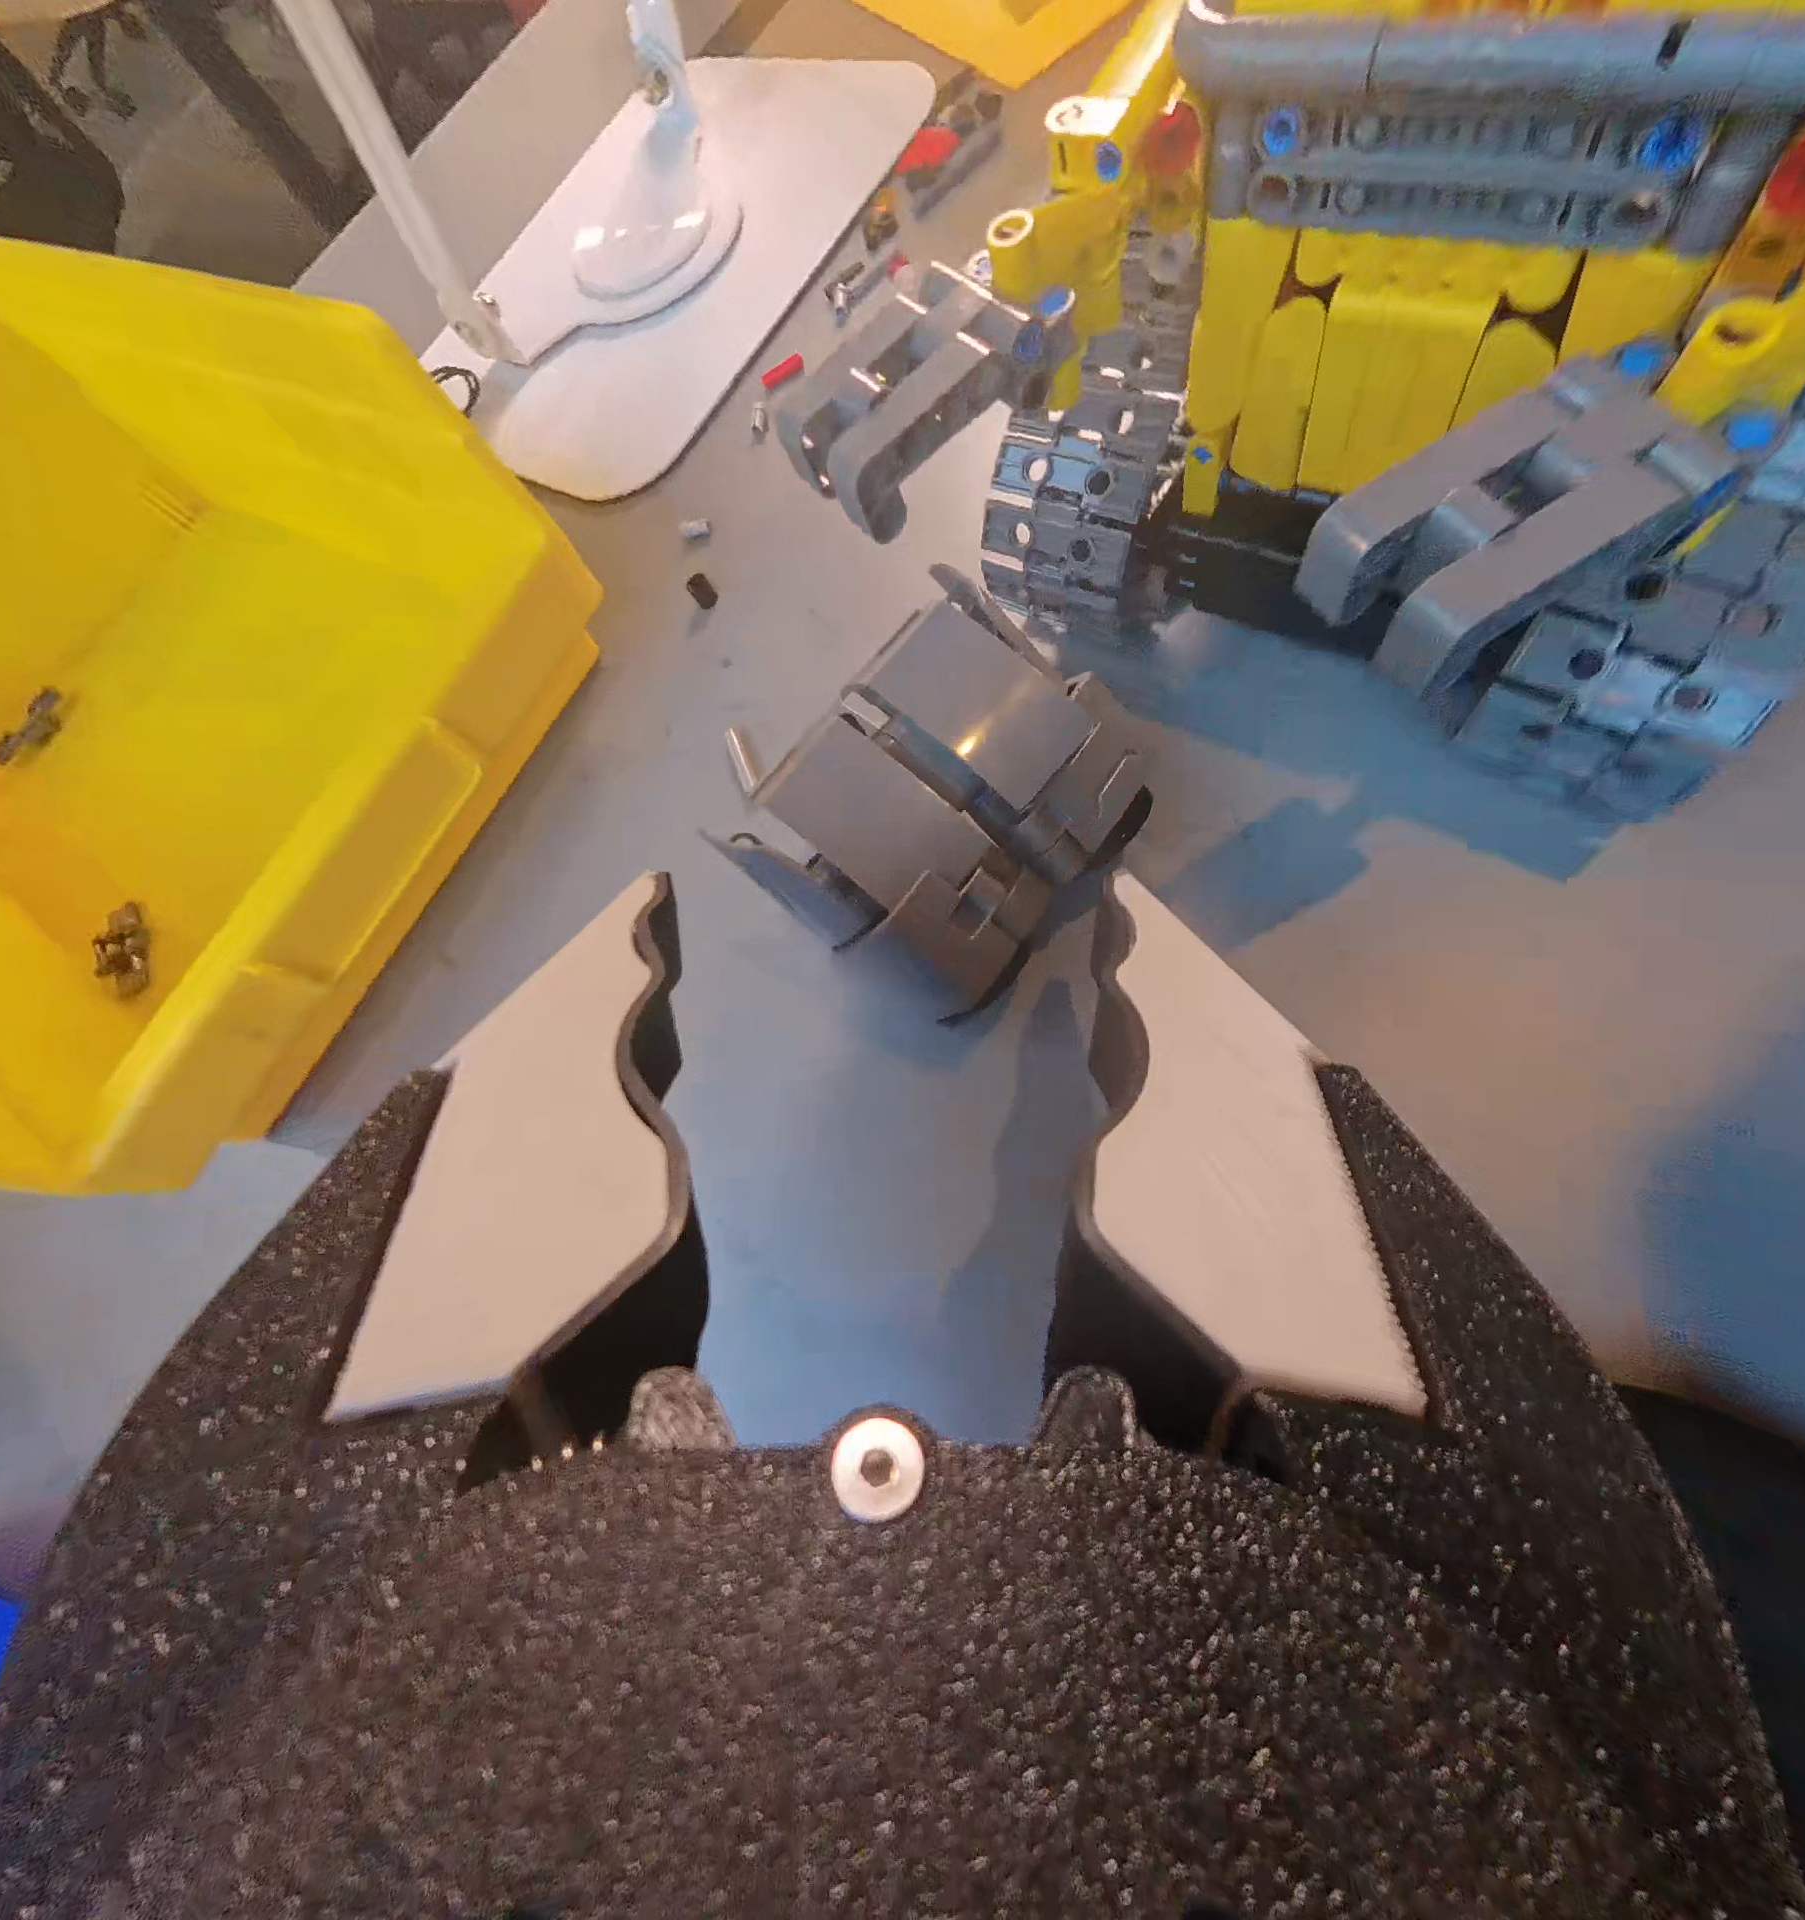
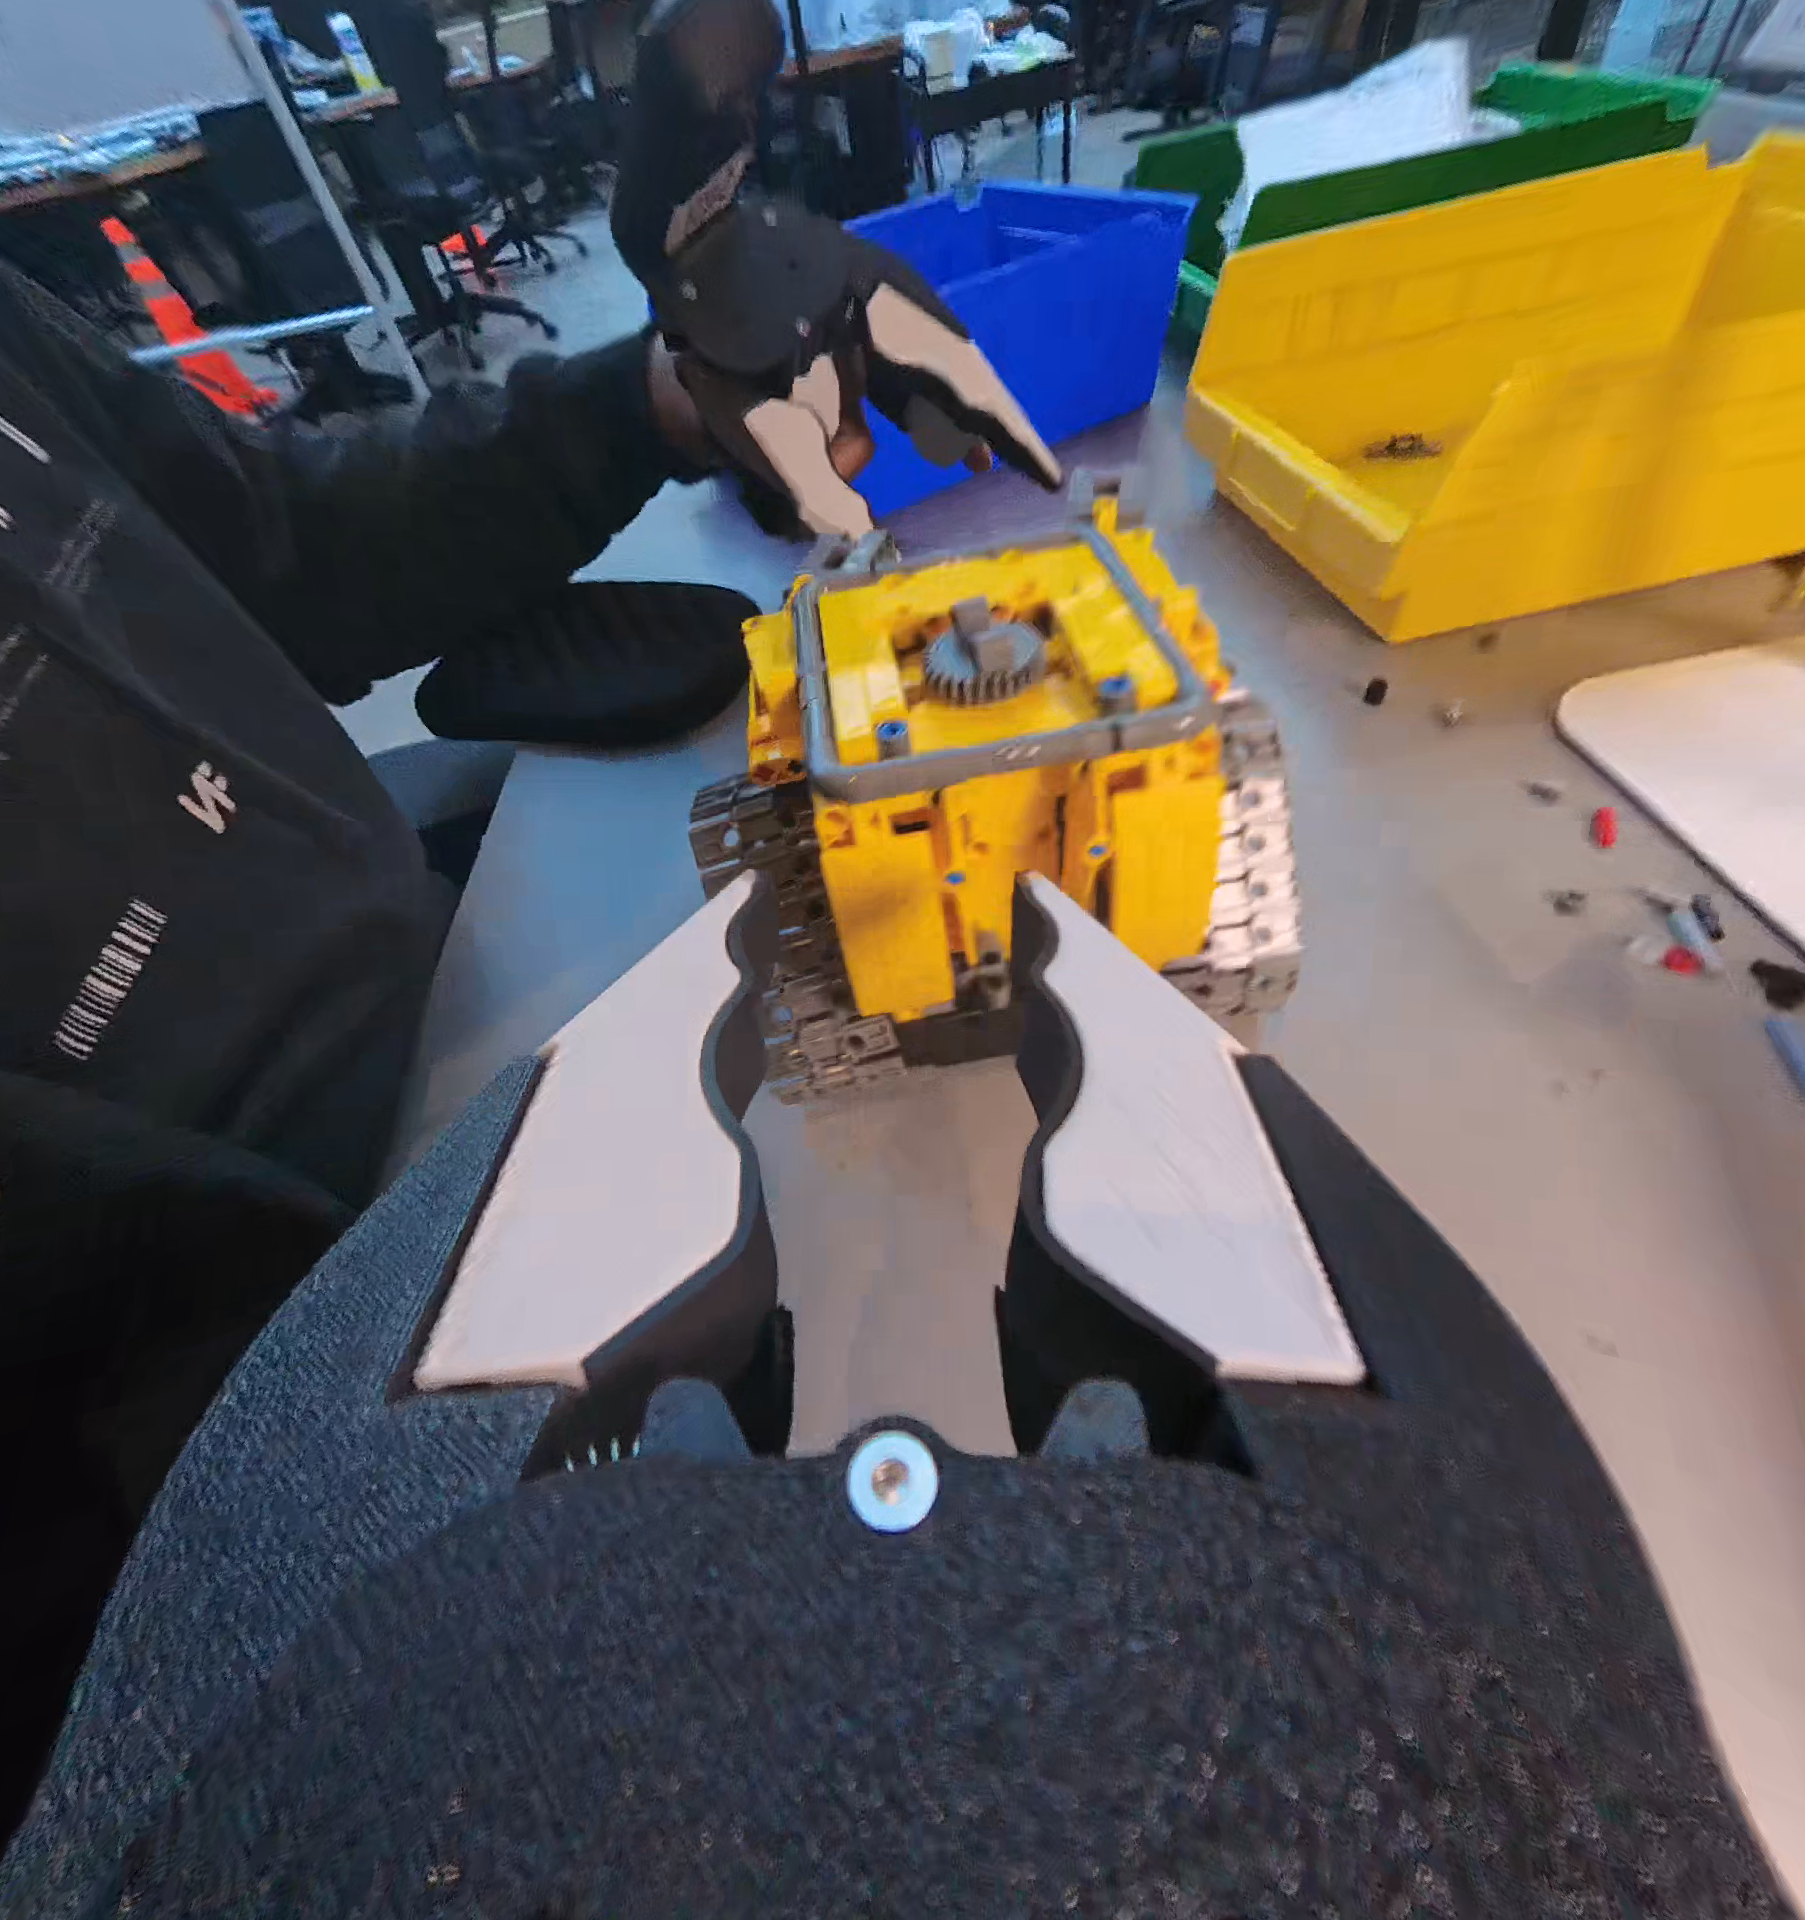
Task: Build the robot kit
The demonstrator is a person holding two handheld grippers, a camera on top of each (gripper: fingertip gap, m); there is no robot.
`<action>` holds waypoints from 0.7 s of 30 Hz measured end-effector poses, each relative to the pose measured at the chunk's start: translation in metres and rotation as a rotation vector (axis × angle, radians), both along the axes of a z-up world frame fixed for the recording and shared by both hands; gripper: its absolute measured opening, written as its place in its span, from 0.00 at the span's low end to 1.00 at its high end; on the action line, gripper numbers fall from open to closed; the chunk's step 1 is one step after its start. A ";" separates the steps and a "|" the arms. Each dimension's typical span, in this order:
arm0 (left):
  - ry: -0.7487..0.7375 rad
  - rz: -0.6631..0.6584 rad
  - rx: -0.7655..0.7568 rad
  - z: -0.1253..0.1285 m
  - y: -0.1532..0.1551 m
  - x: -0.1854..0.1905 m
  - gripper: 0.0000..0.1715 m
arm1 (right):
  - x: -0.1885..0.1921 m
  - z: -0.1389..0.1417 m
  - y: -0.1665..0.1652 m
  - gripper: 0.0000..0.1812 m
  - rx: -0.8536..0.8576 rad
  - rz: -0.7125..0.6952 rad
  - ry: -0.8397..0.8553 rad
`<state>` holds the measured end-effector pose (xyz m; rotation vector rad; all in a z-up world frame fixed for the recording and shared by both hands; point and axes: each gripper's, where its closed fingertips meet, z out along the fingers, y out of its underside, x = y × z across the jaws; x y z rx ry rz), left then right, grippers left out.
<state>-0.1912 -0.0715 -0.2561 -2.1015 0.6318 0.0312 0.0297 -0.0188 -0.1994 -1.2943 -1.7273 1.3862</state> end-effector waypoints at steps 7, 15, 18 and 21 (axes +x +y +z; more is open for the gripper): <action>-0.215 0.103 -0.027 -0.009 0.017 0.010 0.55 | -0.096 0.003 0.126 0.13 0.151 -0.436 -0.109; -0.186 0.102 -0.049 -0.033 0.018 0.015 0.54 | -0.169 -0.095 0.166 0.12 0.192 -0.474 -0.446; -0.166 0.090 -0.053 -0.034 0.020 0.018 0.54 | -0.173 -0.105 0.174 0.08 0.234 -0.491 -0.500; -0.140 0.090 -0.045 -0.035 0.020 0.019 0.55 | -0.176 -0.109 0.173 0.02 0.230 -0.474 -0.513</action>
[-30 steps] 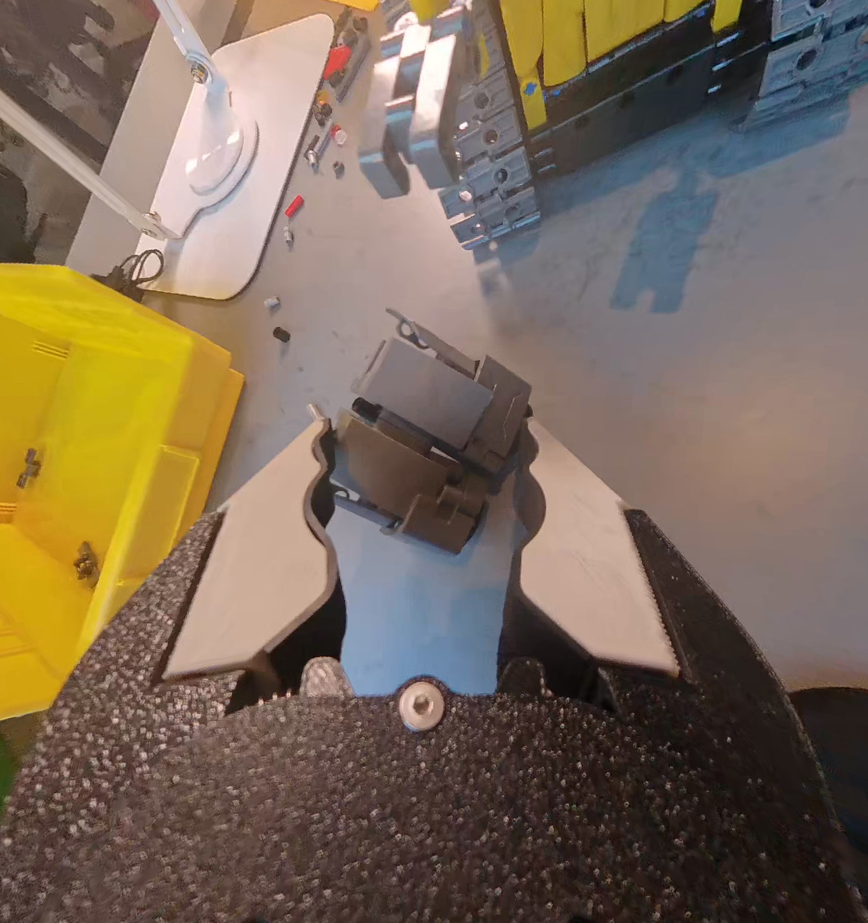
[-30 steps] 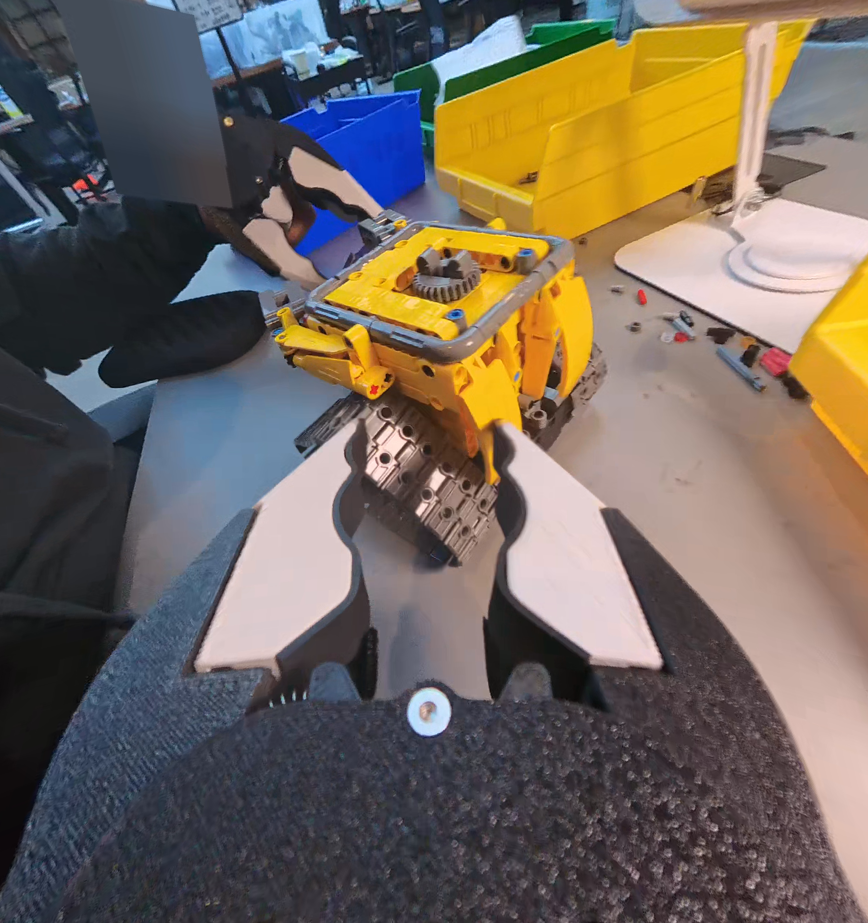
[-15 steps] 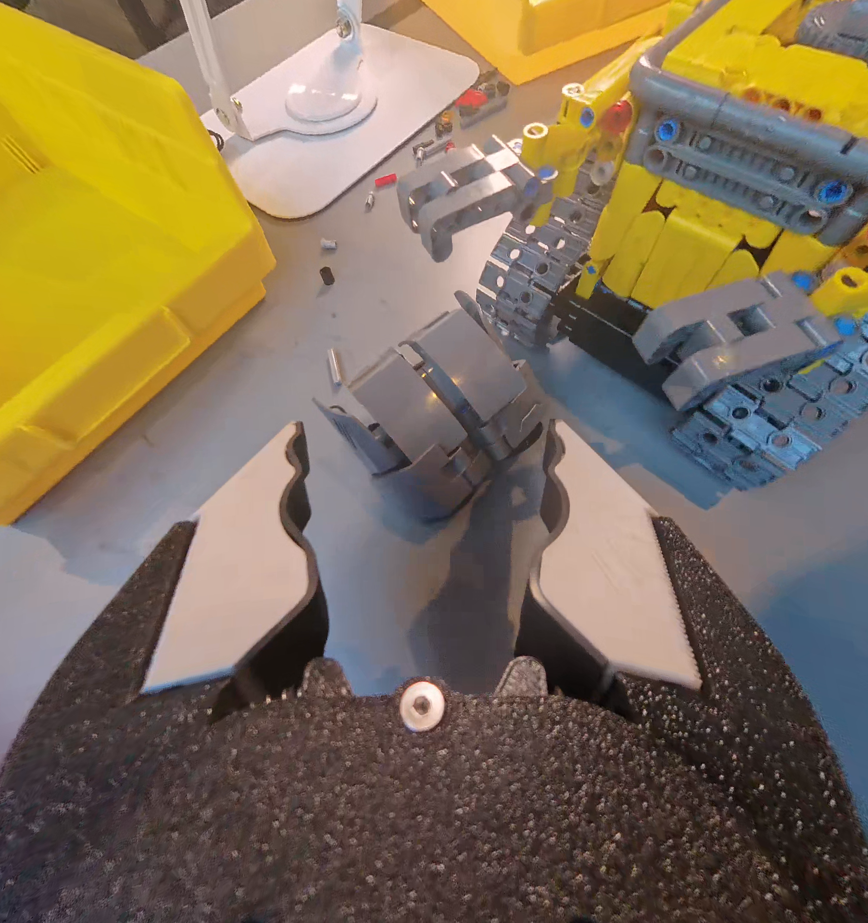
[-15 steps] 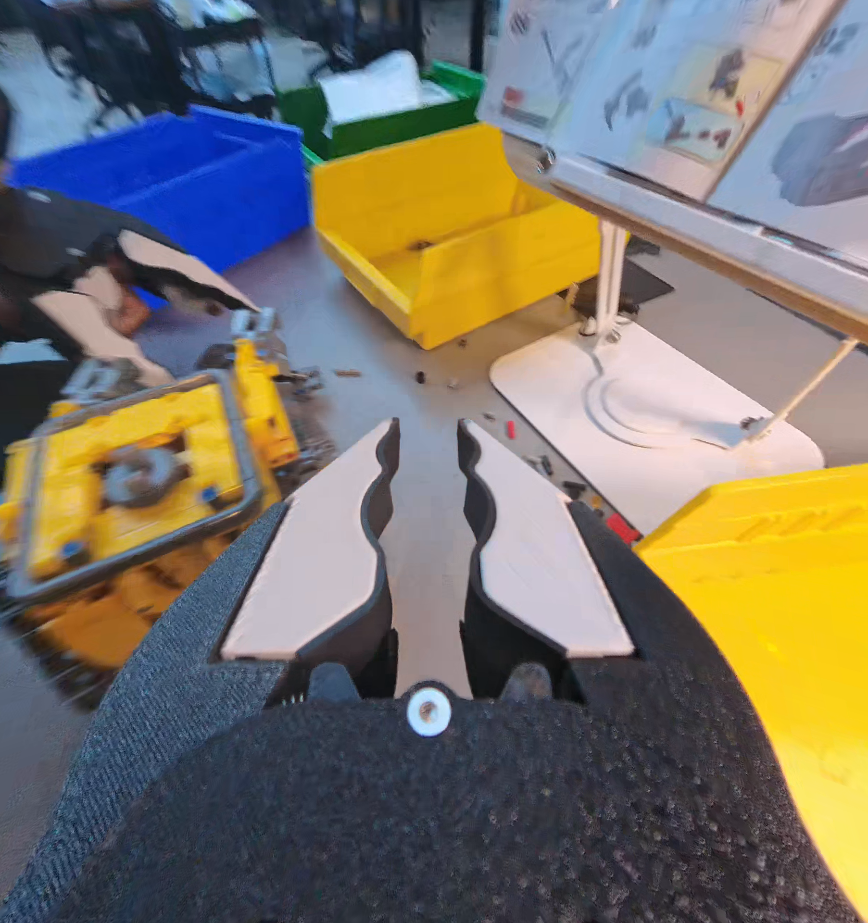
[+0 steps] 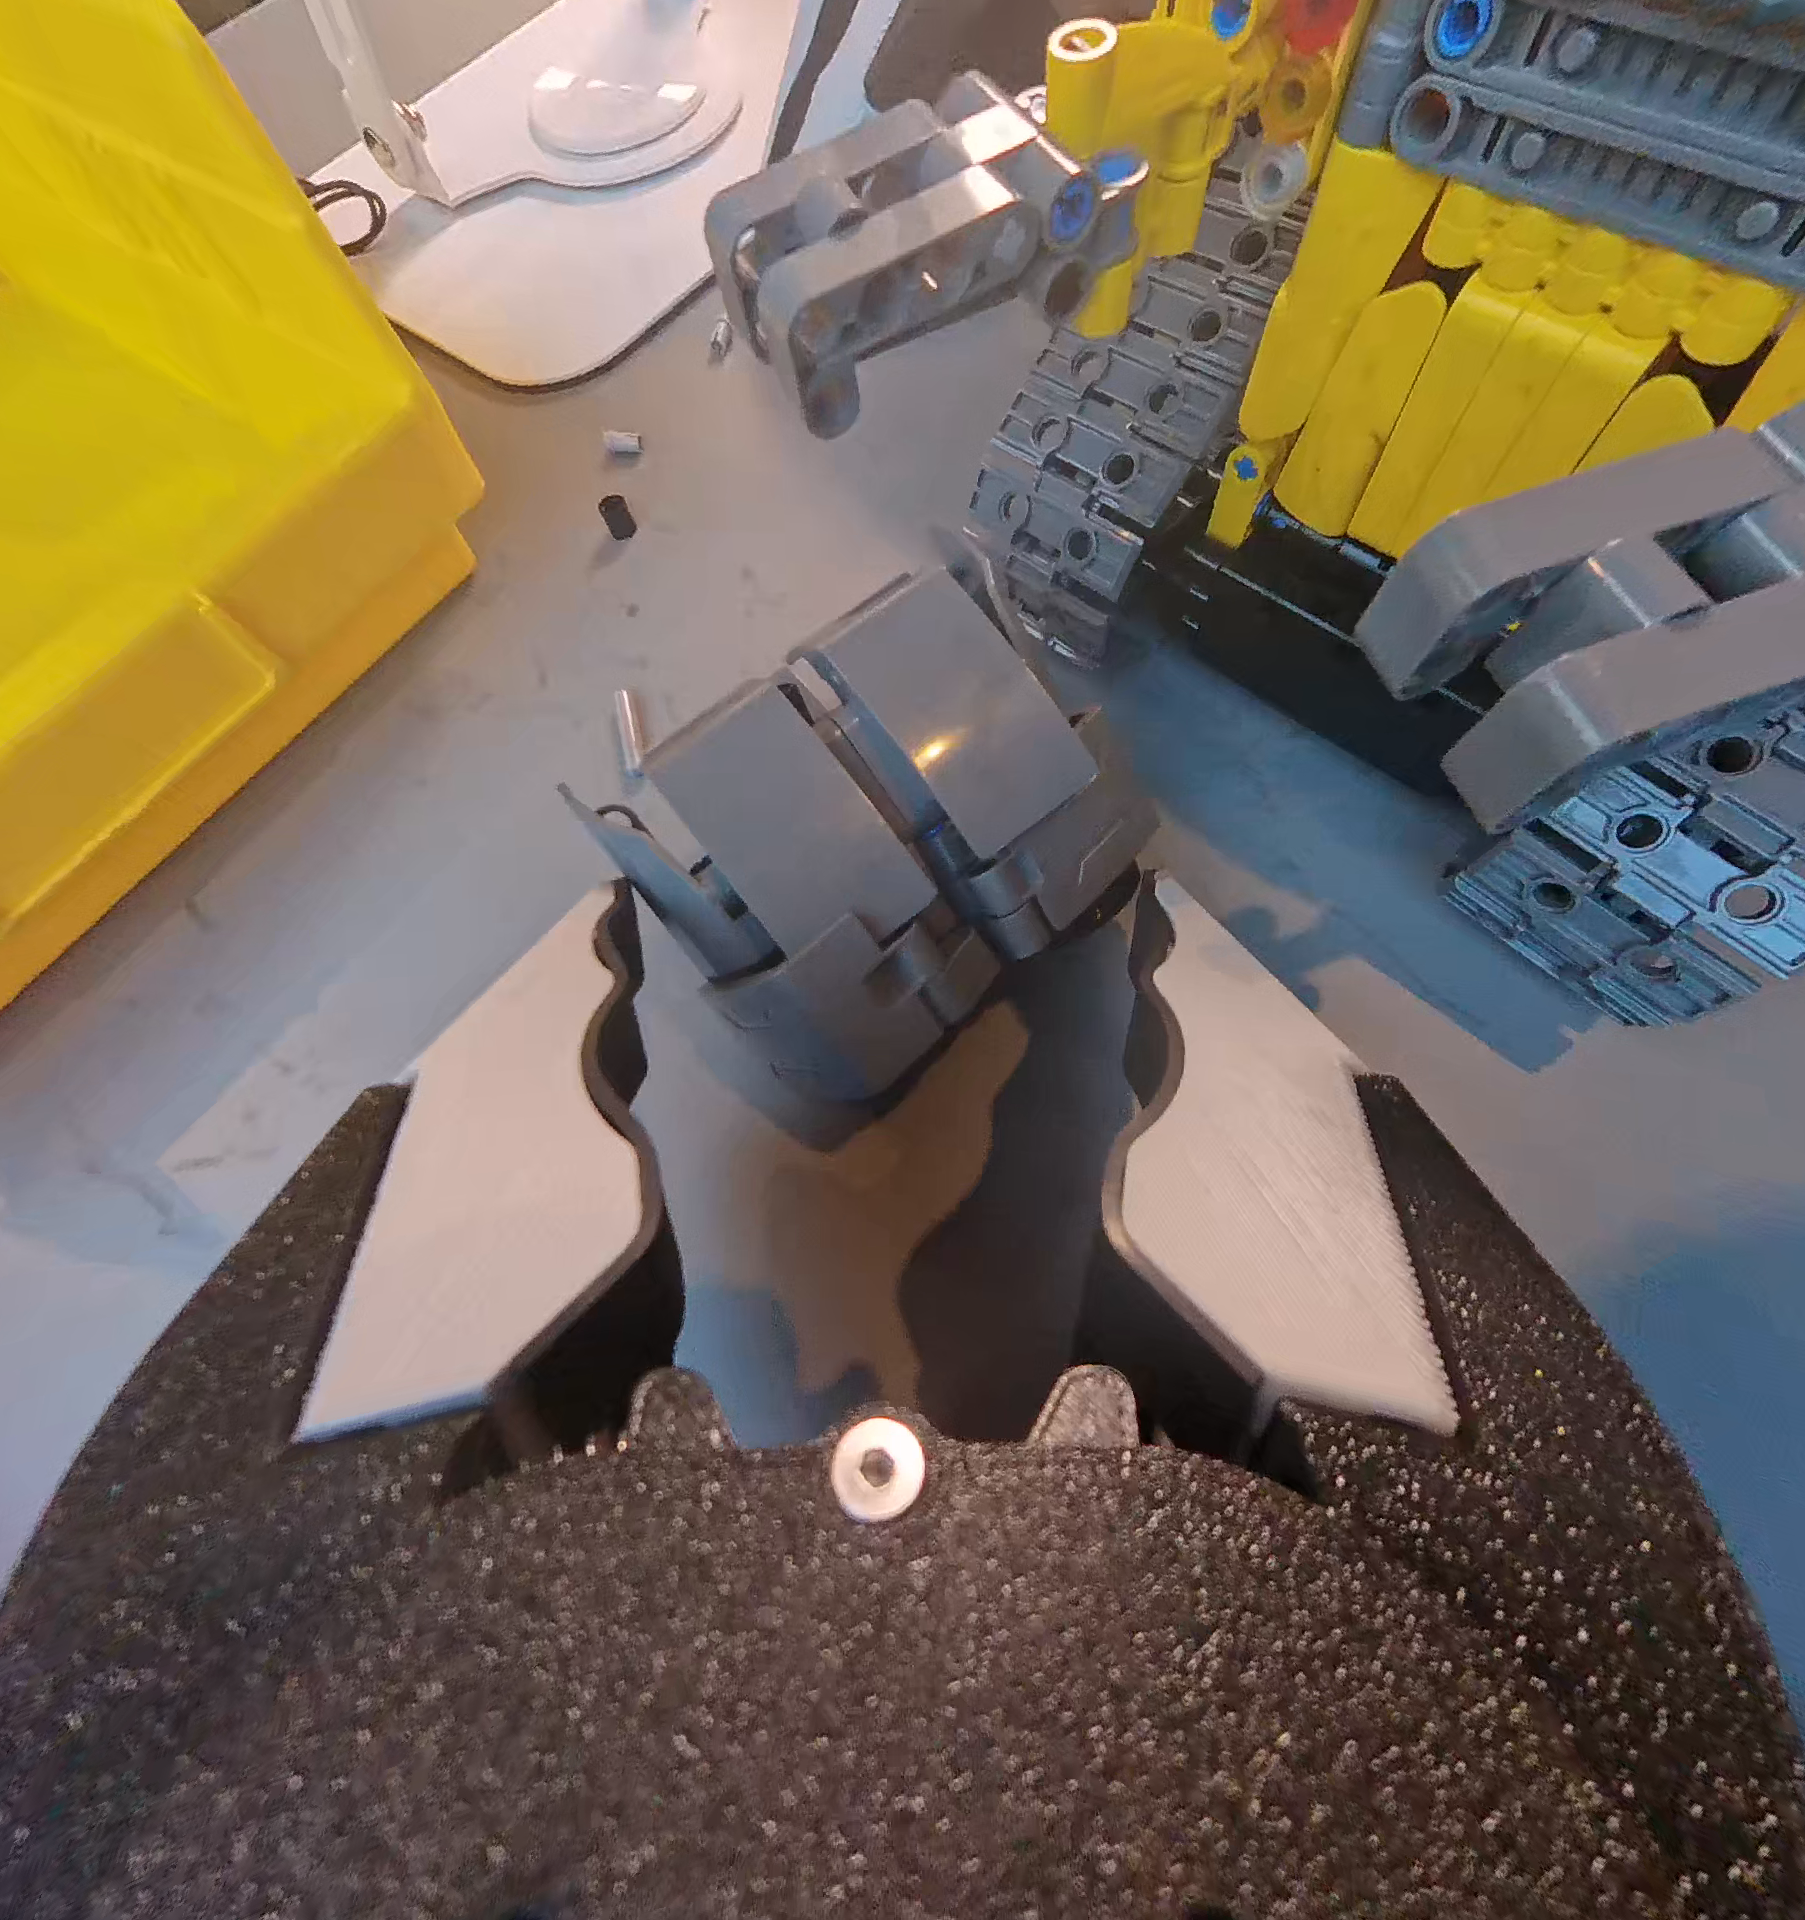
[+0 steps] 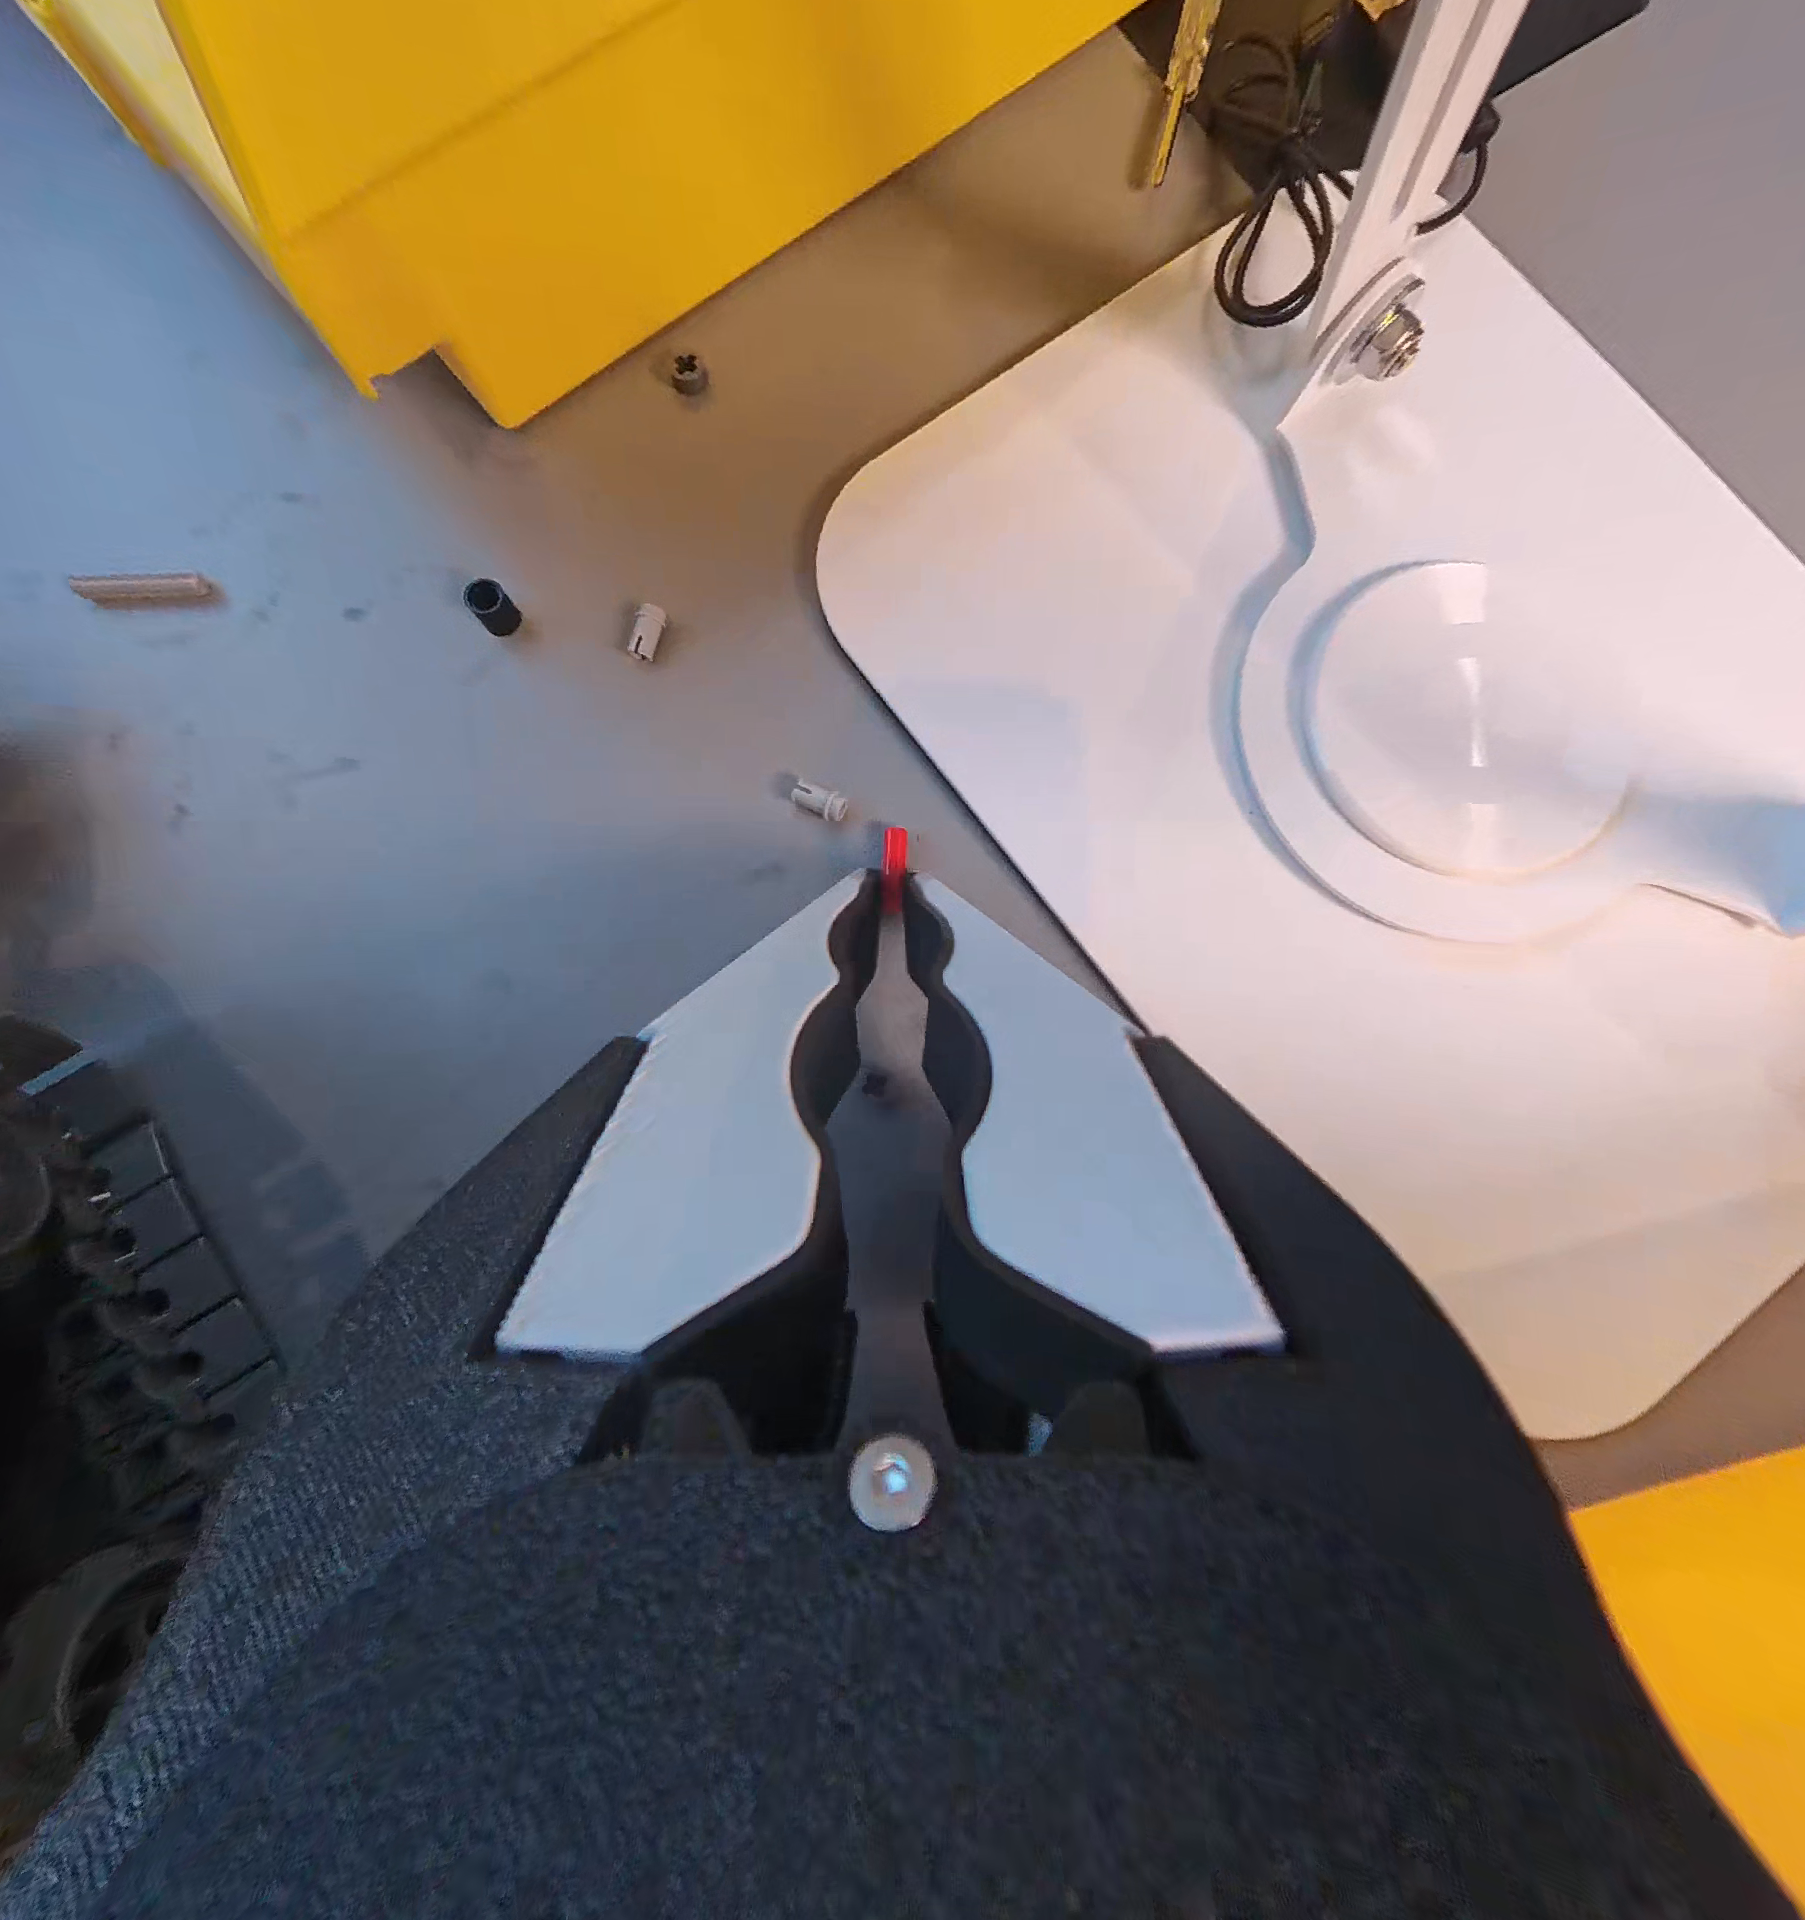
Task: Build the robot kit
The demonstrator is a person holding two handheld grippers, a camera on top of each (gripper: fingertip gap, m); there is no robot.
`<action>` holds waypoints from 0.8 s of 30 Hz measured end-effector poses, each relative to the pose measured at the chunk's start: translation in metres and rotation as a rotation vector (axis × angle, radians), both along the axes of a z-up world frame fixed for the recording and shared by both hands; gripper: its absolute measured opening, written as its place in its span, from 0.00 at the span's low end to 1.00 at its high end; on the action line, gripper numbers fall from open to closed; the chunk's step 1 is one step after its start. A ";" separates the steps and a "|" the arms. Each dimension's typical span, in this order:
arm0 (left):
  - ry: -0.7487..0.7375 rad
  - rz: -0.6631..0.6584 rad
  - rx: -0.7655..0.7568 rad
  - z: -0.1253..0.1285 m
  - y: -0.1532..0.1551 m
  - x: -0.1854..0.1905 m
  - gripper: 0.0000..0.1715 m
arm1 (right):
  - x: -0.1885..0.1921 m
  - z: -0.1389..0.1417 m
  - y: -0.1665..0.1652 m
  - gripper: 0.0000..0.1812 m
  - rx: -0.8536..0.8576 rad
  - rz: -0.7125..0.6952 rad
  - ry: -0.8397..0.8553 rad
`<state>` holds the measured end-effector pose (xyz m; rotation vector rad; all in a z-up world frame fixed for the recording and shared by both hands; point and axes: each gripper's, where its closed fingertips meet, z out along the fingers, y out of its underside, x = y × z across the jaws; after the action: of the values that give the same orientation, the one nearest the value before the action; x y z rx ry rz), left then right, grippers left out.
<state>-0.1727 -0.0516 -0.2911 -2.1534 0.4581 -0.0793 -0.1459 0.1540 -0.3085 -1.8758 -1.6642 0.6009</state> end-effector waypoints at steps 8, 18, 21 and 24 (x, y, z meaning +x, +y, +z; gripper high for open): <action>-0.036 0.000 0.047 0.010 0.000 0.002 0.56 | 0.058 0.041 -0.036 0.02 0.079 0.168 0.081; -0.086 0.069 0.123 0.031 0.011 0.005 0.64 | 0.196 0.000 -0.059 0.02 0.085 0.085 -0.102; 0.002 0.148 0.105 0.023 0.016 -0.002 0.66 | 0.193 0.005 -0.053 0.10 0.141 0.071 -0.079; 0.077 0.191 0.048 0.009 0.018 -0.006 0.67 | 0.187 0.029 -0.056 0.14 0.140 0.062 0.021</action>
<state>-0.1784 -0.0341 -0.2825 -2.1471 0.2931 0.1205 0.0413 0.0980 -0.2791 -1.7195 -1.7105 0.5129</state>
